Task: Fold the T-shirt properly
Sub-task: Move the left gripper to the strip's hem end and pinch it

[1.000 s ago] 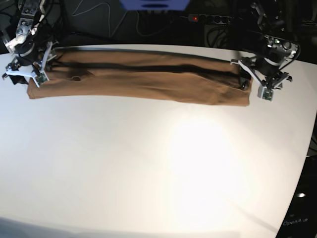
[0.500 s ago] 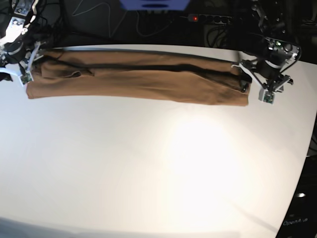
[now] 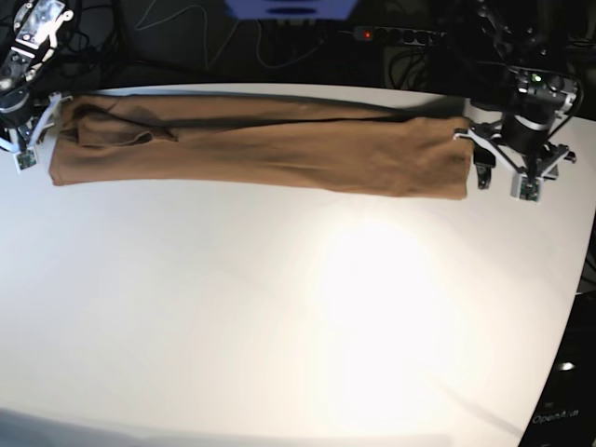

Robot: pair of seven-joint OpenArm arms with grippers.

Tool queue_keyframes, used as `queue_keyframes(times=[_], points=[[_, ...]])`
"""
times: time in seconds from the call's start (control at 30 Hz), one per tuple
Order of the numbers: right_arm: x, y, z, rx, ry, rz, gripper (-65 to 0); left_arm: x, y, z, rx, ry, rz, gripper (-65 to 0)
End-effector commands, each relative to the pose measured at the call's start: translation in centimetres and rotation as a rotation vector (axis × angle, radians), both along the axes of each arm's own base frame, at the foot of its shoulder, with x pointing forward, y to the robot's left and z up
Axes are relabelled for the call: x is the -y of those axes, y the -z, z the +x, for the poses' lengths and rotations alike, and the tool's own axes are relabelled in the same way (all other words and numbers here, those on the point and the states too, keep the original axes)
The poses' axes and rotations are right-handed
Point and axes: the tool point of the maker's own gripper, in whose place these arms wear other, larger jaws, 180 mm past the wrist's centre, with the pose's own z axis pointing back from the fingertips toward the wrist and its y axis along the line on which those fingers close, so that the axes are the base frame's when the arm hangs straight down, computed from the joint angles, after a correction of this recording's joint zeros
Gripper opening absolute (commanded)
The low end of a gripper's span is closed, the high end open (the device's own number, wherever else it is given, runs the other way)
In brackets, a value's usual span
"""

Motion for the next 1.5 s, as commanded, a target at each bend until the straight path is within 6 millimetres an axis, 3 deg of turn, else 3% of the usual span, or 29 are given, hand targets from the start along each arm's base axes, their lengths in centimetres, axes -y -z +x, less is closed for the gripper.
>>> queue_keyframes(times=[0.0,0.1,0.37,0.47,0.63,0.7,0.83,0.9,1.17,1.47], points=[[0.6,-1.6,1.2,0.048,-0.008,-0.031,-38.9,0.0,-0.9,0.4,0.034,0.005,0.007,-31.4],[0.7,-1.8,1.8,0.061,-0.006,-0.029,-38.9,-0.2,-0.4,0.7,0.003,-0.007,0.002,-31.4],[1.8,-3.0,2.8,0.057,0.013,-0.068,-39.2,-2.9,4.2,1.0,-0.209,-0.047,-0.019,-31.4],[2.2,-3.1,2.9,0.044,0.036,-0.077,-39.3,-2.8,4.3,0.9,-0.212,-0.046,-0.019,-31.4],[2.1,-3.3,3.2,0.052,0.034,-0.076,-39.3,-1.9,2.5,1.6,-0.172,-0.004,0.021,-33.4],[2.1,-3.3,3.2,0.052,0.034,-0.076,-39.5,-1.0,1.9,1.4,-0.162,0.029,0.034,-41.1],[1.5,-3.0,3.5,0.046,0.017,-0.069,-39.5,0.2,0.5,2.0,-0.129,0.067,0.06,-64.1],[1.3,-2.9,3.7,0.044,0.008,-0.066,-39.5,1.0,1.1,1.8,-0.172,0.09,0.062,-61.0],[1.1,-2.8,3.9,0.046,0.001,-0.064,-39.5,4.0,2.9,1.7,-0.246,0.174,0.043,-61.4],[0.9,-2.7,3.9,0.042,-0.004,-0.062,-39.5,4.5,9.1,1.3,-0.404,0.174,-0.07,-61.5]])
